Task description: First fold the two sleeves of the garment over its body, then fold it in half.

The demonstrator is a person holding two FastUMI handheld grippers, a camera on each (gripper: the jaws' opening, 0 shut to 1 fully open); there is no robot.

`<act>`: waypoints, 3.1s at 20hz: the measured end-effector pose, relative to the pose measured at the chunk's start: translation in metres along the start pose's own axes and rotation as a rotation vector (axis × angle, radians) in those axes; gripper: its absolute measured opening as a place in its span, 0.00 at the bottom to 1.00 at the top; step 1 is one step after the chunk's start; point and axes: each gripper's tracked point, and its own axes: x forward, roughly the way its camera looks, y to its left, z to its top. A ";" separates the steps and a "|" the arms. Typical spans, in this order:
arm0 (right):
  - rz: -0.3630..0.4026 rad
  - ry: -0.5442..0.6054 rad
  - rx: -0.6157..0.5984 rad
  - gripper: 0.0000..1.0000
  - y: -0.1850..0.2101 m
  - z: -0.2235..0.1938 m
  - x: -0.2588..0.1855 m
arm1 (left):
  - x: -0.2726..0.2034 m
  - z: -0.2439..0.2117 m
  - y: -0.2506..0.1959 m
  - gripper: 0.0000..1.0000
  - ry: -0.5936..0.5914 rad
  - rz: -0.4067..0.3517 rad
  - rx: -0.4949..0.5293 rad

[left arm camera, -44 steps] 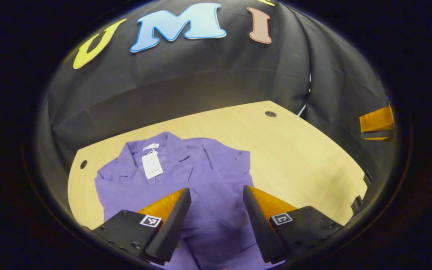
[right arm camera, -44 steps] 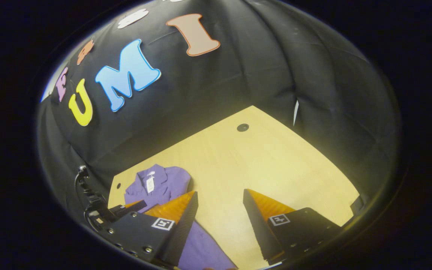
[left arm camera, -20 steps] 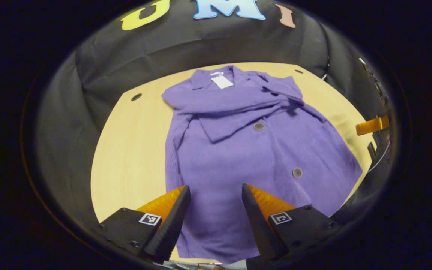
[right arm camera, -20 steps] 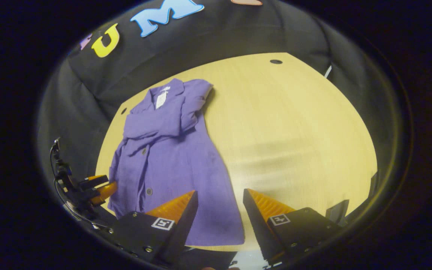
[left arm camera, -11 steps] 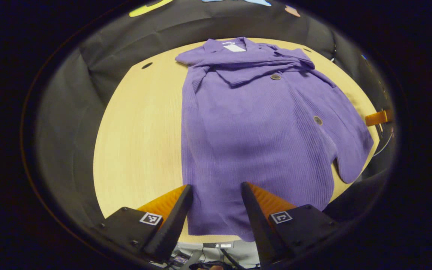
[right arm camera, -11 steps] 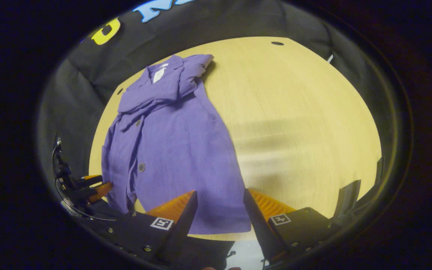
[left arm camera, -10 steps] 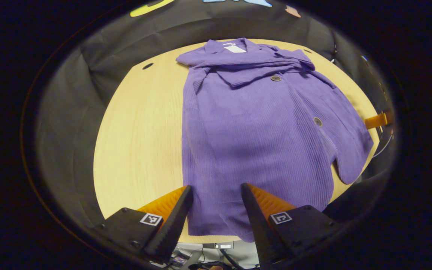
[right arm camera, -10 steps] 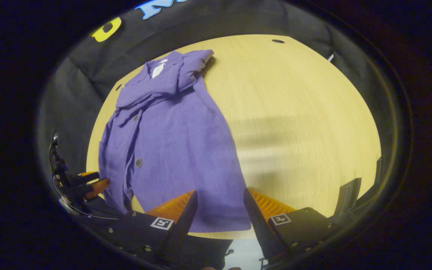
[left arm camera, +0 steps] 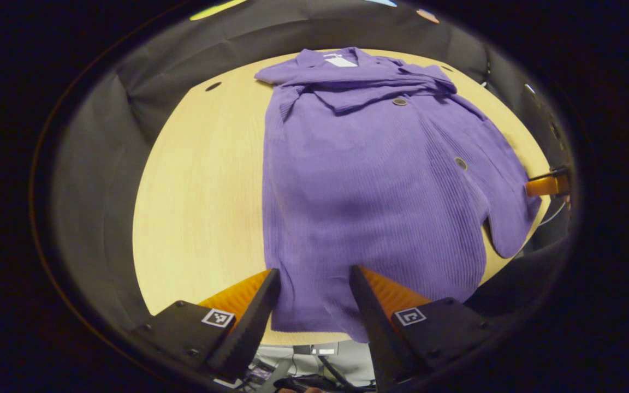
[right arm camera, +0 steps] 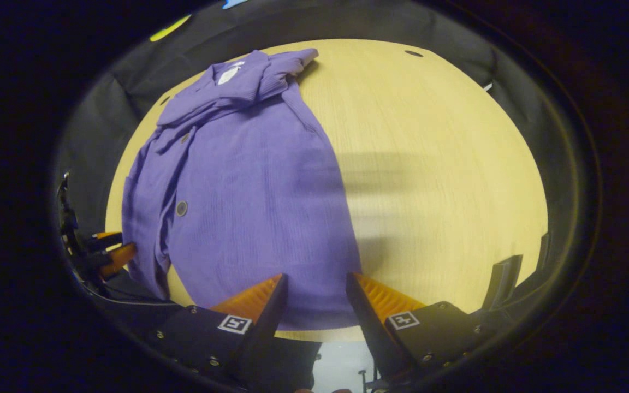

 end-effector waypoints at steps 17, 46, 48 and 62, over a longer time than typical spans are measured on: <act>-0.209 0.174 -0.101 0.43 0.020 0.010 0.009 | 0.003 0.026 0.001 0.16 0.032 0.050 0.146; 0.034 -0.323 0.037 0.05 0.045 0.242 -0.078 | -0.081 0.266 0.062 0.07 -0.361 0.068 -0.081; 0.048 -0.358 0.064 0.05 0.045 0.270 -0.076 | -0.075 0.297 0.067 0.07 -0.394 0.077 -0.081; 0.126 -0.521 0.302 0.05 0.017 0.433 -0.007 | 0.022 0.446 0.117 0.07 -0.505 0.117 -0.174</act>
